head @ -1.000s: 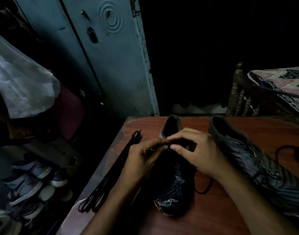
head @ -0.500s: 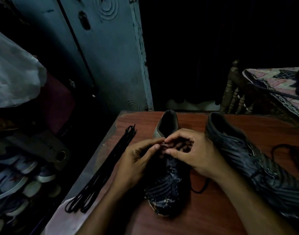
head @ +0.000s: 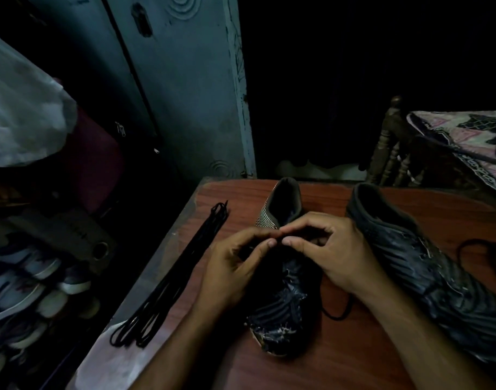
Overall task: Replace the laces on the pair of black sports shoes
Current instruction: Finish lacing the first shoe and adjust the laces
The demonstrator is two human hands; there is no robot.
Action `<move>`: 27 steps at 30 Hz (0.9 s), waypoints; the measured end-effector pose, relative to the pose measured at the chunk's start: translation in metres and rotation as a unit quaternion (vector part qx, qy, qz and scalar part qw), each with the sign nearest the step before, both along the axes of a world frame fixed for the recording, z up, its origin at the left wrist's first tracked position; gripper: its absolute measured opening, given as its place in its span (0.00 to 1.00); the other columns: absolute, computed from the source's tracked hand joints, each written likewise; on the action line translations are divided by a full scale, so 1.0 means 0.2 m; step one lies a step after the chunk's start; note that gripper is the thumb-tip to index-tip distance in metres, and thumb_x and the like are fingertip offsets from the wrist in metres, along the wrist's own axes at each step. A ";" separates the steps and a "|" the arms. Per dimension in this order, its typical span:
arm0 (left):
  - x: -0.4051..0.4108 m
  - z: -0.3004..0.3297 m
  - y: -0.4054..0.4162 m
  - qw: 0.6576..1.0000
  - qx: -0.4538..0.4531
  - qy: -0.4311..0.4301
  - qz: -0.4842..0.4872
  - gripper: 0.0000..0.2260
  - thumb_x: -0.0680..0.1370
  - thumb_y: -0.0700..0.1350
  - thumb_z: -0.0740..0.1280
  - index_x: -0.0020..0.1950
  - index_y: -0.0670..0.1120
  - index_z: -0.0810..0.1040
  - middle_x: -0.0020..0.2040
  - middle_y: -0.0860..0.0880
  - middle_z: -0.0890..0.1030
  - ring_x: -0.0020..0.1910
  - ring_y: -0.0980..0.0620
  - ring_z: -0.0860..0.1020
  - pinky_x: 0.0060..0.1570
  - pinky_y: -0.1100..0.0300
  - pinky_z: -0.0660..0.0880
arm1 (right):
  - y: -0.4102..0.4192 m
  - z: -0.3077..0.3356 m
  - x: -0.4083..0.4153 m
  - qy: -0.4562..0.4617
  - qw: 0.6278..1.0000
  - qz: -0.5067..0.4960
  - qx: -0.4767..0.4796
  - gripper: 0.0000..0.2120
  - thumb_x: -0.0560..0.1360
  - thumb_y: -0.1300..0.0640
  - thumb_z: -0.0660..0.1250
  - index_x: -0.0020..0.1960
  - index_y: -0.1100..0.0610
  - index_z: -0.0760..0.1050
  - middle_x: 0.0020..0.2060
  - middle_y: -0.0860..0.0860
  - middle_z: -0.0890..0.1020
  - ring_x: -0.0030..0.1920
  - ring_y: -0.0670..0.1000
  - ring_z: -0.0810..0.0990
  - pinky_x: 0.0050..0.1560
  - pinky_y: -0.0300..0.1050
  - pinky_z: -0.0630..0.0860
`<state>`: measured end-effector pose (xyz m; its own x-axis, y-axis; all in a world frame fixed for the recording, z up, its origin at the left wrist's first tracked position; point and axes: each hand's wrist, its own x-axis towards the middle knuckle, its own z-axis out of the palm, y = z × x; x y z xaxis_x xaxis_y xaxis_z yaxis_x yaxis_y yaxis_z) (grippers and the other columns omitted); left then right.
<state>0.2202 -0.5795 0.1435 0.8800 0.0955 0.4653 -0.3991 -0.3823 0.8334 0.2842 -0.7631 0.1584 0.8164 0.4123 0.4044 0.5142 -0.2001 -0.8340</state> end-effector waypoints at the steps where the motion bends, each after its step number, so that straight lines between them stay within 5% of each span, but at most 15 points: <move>1: 0.00 0.00 0.00 1.000 -0.009 0.002 -0.007 0.09 0.80 0.36 0.70 0.57 0.46 0.85 0.51 0.55 0.87 0.52 0.58 0.85 0.52 0.66 0.78 | 0.00 0.00 0.00 -0.002 1.000 -0.005 0.002 0.08 0.72 0.60 0.77 0.49 0.49 0.85 0.45 0.42 0.85 0.48 0.43 0.84 0.49 0.49 0.82; 4: 0.00 0.02 0.00 1.000 -0.020 0.001 -0.004 0.09 0.80 0.37 0.71 0.58 0.47 0.82 0.52 0.53 0.86 0.53 0.56 0.85 0.52 0.64 0.79 | 0.01 -0.02 0.01 -0.015 1.000 -0.010 0.000 0.08 0.74 0.61 0.75 0.51 0.51 0.86 0.46 0.42 0.83 0.48 0.43 0.83 0.48 0.43 0.79; 9: 0.16 0.05 0.14 0.958 0.283 -0.056 -0.001 0.25 0.80 0.35 0.67 0.75 0.52 0.73 0.71 0.56 0.76 0.63 0.61 0.73 0.59 0.64 0.71 | 0.01 -0.03 0.01 -0.019 0.998 -0.061 -0.007 0.05 0.77 0.58 0.72 0.48 0.48 0.84 0.45 0.43 0.81 0.45 0.46 0.81 0.43 0.53 0.80; 12: 0.24 0.03 0.17 0.917 0.393 -0.058 -0.041 0.21 0.79 0.41 0.69 0.72 0.51 0.77 0.68 0.53 0.77 0.58 0.54 0.74 0.56 0.55 0.73 | 0.02 -0.05 0.00 -0.024 0.997 -0.072 -0.020 0.04 0.75 0.58 0.75 0.45 0.48 0.84 0.42 0.42 0.81 0.44 0.46 0.81 0.41 0.49 0.79; 19: 0.20 -0.01 0.20 0.964 0.256 -0.047 -0.054 0.10 0.78 0.50 0.74 0.58 0.49 0.81 0.56 0.57 0.78 0.55 0.55 0.80 0.48 0.53 0.82 | 0.02 -0.07 0.00 -0.051 0.993 -0.103 -0.031 0.08 0.72 0.58 0.74 0.40 0.49 0.77 0.41 0.45 0.82 0.41 0.48 0.82 0.39 0.56 0.79; 27: 0.20 -0.02 0.18 0.973 0.213 -0.057 -0.074 0.09 0.79 0.53 0.72 0.55 0.50 0.80 0.55 0.56 0.78 0.53 0.53 0.81 0.47 0.52 0.82 | 0.03 -0.04 -0.01 -0.066 0.990 -0.081 -0.090 0.08 0.73 0.59 0.74 0.46 0.46 0.85 0.43 0.41 0.83 0.42 0.45 0.82 0.42 0.49 0.78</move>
